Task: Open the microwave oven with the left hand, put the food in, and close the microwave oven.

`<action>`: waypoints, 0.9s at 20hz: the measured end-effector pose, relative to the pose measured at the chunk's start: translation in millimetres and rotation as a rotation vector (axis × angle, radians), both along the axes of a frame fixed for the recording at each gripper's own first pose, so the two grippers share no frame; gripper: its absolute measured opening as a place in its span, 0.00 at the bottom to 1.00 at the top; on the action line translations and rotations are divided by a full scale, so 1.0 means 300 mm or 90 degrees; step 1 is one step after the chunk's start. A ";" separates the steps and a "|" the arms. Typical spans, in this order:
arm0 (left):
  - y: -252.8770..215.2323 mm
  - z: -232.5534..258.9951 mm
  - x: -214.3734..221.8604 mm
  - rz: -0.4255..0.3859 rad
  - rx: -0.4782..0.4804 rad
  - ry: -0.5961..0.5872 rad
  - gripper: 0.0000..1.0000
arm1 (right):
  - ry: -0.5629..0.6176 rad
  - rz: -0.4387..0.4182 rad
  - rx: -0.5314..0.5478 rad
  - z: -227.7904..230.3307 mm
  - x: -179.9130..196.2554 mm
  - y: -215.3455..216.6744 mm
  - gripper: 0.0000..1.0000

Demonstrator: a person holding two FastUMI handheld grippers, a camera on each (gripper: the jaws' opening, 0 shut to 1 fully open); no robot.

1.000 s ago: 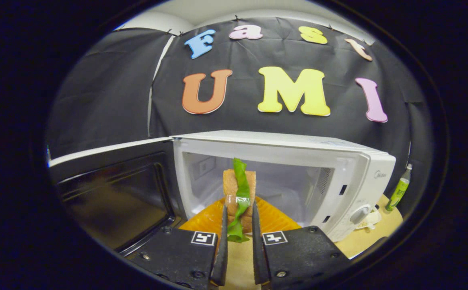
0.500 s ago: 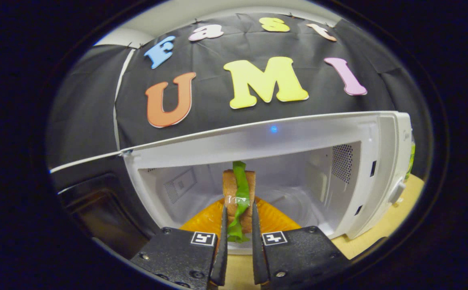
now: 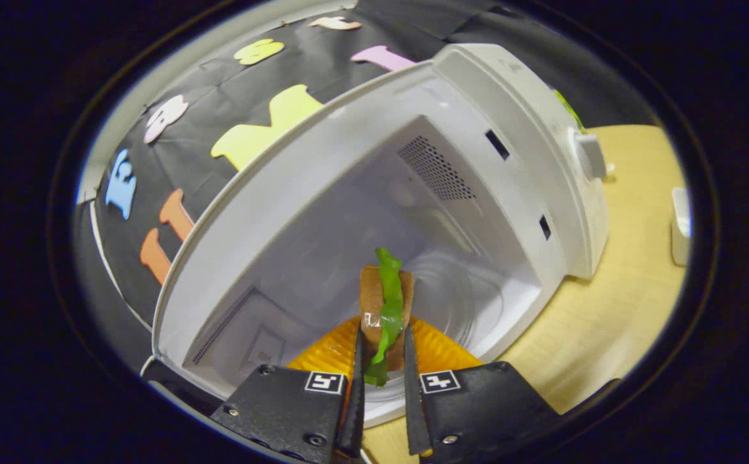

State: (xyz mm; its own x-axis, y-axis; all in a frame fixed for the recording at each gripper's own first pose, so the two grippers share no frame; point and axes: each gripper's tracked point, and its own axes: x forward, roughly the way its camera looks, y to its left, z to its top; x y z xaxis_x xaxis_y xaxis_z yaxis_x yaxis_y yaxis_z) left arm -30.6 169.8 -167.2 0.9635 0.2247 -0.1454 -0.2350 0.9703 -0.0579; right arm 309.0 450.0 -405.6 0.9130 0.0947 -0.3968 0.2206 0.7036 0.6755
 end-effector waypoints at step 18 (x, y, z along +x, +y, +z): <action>0.054 -0.101 -0.061 0.050 -0.043 0.061 0.80 | -0.081 0.023 -0.215 -0.090 0.017 -0.064 0.87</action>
State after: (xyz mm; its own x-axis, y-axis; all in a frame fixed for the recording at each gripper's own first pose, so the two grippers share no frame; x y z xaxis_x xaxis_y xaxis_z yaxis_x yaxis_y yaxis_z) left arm -48.8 186.1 -197.6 0.9241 0.2857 -0.2537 -0.3178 0.9434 -0.0952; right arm 314.0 430.7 -432.5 0.9554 0.0110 -0.2950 0.1203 0.8980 0.4233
